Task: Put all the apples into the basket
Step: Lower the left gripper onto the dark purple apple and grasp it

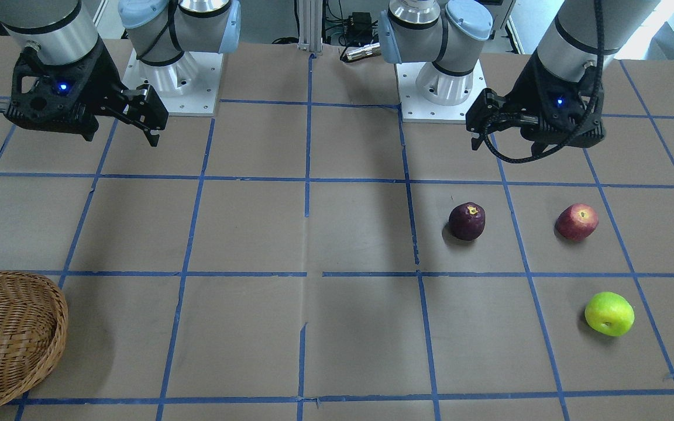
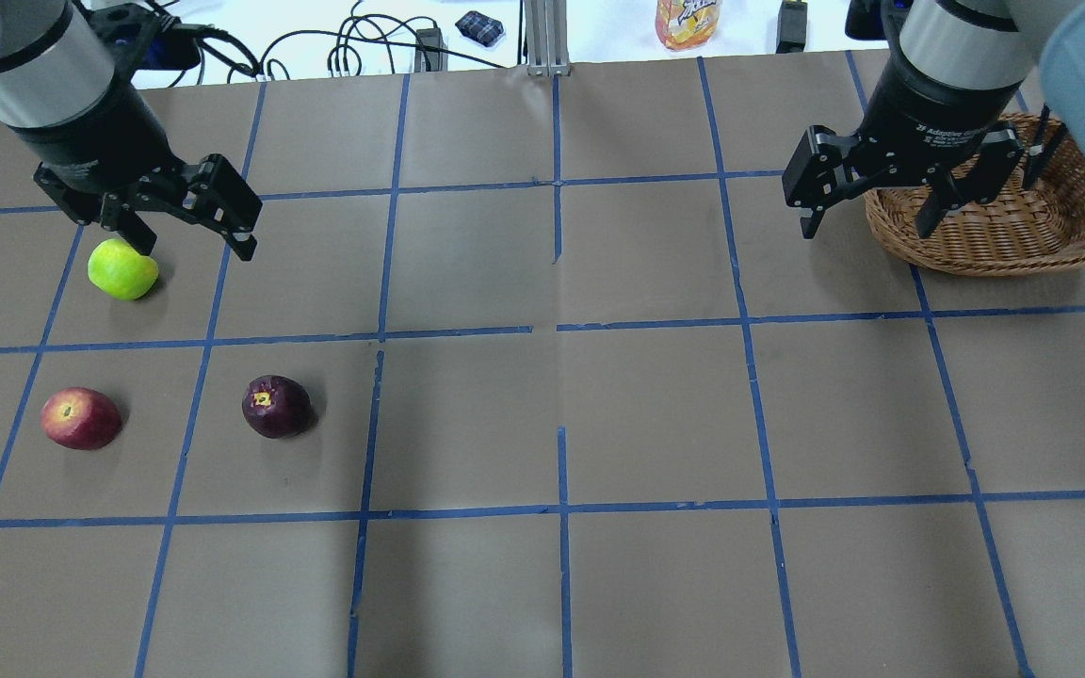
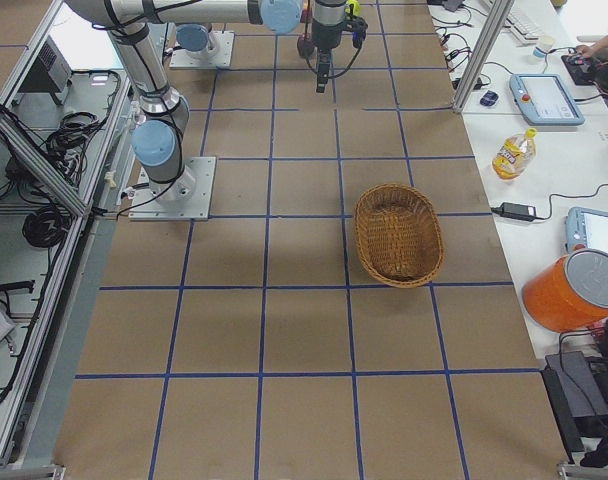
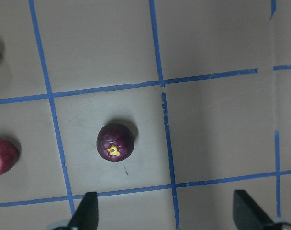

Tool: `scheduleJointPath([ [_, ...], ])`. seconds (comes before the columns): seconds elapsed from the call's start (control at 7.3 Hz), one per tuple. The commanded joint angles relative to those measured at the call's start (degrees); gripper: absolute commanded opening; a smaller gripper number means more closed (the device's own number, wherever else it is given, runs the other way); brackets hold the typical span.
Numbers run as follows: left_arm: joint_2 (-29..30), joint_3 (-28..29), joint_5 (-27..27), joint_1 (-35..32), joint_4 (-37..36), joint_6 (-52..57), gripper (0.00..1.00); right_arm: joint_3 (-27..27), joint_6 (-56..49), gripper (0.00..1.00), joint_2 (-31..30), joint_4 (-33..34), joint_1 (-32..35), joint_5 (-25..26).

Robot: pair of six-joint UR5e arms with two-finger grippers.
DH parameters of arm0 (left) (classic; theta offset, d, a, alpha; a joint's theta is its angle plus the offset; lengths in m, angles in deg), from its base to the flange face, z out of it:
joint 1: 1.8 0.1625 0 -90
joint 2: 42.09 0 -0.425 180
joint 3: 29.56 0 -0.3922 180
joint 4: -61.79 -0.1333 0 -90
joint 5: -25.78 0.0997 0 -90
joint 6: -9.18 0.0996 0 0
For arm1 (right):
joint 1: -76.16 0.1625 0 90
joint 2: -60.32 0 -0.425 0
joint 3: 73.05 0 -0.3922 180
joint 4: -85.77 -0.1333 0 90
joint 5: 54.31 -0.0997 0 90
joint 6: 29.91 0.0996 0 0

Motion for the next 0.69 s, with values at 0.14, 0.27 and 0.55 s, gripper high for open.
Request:
scheduleJointPath([
  [0.14,2.16,-13.05,0.67,2.75,-8.98,2.72,1.0,0.0,0.2,1.0,-0.09,-0.01,0.07,0.18],
  [0.27,3.3,-19.72,1.54,2.84,-19.54,3.07,1.0,0.0,0.2,1.0,0.0,-0.88,-0.27,-0.17],
  [0.55,6.02,-27.41,5.85,3.54,-30.17,2.9,1.0,0.0,0.2,1.0,0.0,-0.89,0.07,-0.61],
])
